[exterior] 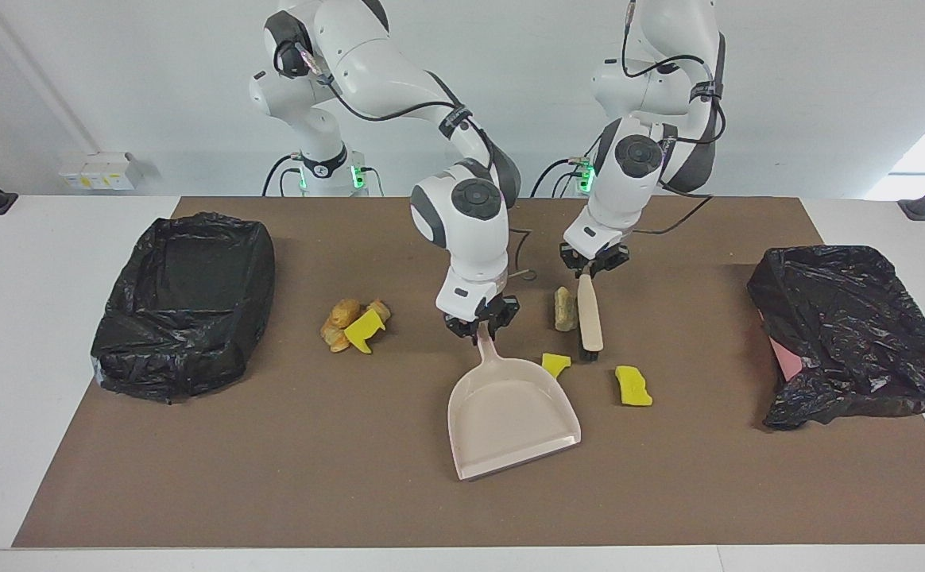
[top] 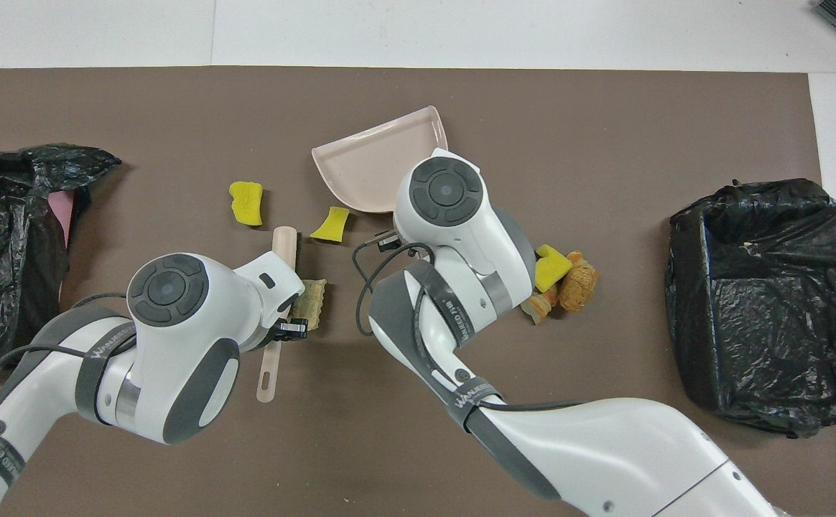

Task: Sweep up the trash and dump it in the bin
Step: 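Lower the dustpan beside the debris with the right gripper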

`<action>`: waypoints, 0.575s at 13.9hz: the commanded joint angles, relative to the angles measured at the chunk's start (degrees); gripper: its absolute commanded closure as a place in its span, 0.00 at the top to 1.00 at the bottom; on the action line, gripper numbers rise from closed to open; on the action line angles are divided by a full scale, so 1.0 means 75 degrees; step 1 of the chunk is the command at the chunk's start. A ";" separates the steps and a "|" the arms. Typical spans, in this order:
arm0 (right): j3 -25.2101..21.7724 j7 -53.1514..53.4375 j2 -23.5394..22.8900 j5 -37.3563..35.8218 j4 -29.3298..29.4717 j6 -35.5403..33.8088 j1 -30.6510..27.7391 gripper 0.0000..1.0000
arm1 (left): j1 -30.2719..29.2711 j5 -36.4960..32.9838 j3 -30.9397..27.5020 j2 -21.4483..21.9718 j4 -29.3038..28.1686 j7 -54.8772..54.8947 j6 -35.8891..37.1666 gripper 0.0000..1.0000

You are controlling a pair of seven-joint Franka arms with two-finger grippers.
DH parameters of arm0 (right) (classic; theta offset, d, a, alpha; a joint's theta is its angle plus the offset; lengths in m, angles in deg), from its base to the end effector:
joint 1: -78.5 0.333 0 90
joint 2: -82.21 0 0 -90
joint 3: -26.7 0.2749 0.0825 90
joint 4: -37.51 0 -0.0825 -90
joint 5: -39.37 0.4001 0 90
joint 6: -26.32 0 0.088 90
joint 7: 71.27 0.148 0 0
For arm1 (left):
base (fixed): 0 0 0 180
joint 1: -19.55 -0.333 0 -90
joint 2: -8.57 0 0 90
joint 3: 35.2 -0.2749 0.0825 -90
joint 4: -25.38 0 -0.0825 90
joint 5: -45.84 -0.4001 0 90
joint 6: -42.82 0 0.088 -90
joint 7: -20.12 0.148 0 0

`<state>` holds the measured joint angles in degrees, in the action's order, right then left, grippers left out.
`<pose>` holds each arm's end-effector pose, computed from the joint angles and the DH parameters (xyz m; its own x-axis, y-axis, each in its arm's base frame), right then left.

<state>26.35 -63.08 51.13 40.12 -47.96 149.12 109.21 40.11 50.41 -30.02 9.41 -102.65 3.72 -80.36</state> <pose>0.6127 0.3606 0.2833 0.9233 0.3690 0.1065 0.3734 -0.9274 -0.0240 0.4700 -0.2332 0.2793 0.9893 -0.1179 -0.0860 -0.1149 -0.9926 0.0395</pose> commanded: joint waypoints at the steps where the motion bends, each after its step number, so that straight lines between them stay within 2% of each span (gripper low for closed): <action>1: 0.0105 -0.1929 0.0848 0.0051 -0.0743 -0.0002 -0.0471 0.00 | -0.0068 0.0199 -0.0128 -0.0323 0.0535 0.0018 0.0077 0.00; 3: 0.0105 -0.3288 0.1493 0.0040 -0.1025 -0.0725 -0.0835 0.00 | -0.0185 0.0164 -0.0164 -0.0335 0.0630 0.0112 0.0100 0.00; 6: 0.0105 -0.5714 0.1998 0.0005 -0.1131 -0.1957 -0.1106 0.00 | -0.0559 0.0082 -0.0175 -0.0393 0.1179 0.0484 0.0614 0.00; 8: 0.0105 -0.6641 0.2209 -0.0113 -0.1551 -0.1936 -0.1059 0.00 | -0.1039 -0.0104 -0.0175 -0.0557 0.1379 0.1269 0.0628 0.00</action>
<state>26.35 -106.21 65.11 40.00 -54.68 133.77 101.32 35.50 50.52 -31.45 7.28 -95.51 8.29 -77.58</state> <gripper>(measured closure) 0.687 0.740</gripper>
